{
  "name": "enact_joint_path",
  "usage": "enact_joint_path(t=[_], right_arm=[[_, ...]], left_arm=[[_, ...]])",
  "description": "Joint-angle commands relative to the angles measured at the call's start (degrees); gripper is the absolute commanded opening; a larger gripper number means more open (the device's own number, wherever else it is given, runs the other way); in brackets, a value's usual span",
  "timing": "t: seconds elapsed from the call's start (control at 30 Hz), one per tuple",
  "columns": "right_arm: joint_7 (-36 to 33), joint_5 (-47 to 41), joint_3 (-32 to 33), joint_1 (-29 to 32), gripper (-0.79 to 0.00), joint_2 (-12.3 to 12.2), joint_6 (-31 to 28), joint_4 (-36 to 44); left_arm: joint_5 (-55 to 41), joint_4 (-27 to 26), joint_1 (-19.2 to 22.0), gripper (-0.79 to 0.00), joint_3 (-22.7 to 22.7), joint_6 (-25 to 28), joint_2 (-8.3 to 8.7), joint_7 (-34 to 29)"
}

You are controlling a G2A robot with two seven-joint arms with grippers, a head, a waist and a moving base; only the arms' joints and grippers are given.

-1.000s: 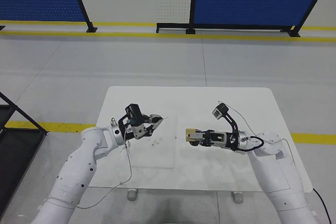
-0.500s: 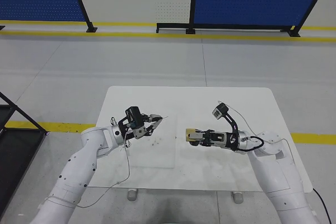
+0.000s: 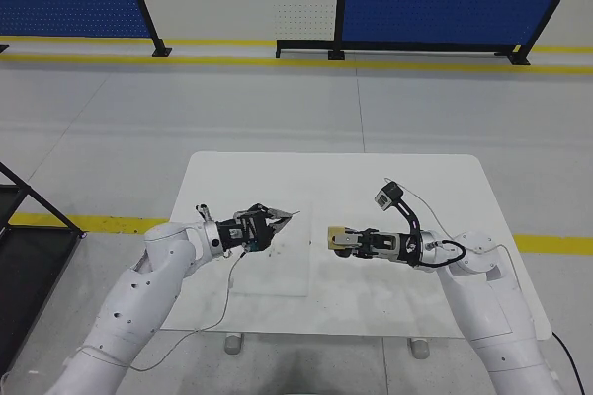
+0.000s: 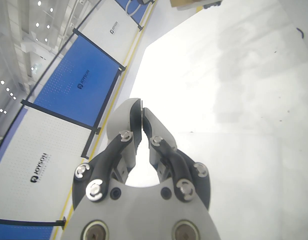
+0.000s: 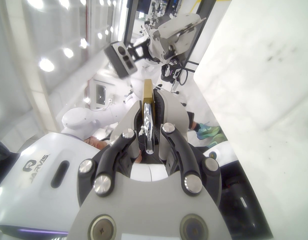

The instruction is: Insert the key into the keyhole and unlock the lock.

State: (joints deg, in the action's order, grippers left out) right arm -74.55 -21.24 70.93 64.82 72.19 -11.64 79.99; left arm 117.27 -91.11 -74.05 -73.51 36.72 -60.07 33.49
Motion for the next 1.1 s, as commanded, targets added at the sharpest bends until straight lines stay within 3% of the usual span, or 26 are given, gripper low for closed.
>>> enact_joint_path(t=[0.0,0.2,0.43,0.97,1.07], right_arm=[[0.0,0.0,0.0,0.0,-0.785,0.0,0.0,0.0],[0.0,0.0,0.0,0.0,-0.785,0.0,0.0,0.0],[0.0,0.0,0.0,0.0,-0.785,0.0,0.0,0.0],[0.0,0.0,0.0,0.0,-0.785,0.0,0.0,0.0],[0.0,0.0,0.0,0.0,-0.785,0.0,0.0,0.0]], left_arm=[[5.17,1.23,0.47,-0.785,0.49,-3.37,0.49,6.96],[13.97,7.12,2.63,-0.785,1.42,-13.08,1.5,21.41],[21.33,9.69,4.47,-0.785,3.54,-25.96,1.75,26.47],[21.48,9.45,5.2,-0.785,4.65,-26.05,1.73,27.76],[25.86,7.55,5.17,-0.785,5.07,-31.37,1.93,27.82]])
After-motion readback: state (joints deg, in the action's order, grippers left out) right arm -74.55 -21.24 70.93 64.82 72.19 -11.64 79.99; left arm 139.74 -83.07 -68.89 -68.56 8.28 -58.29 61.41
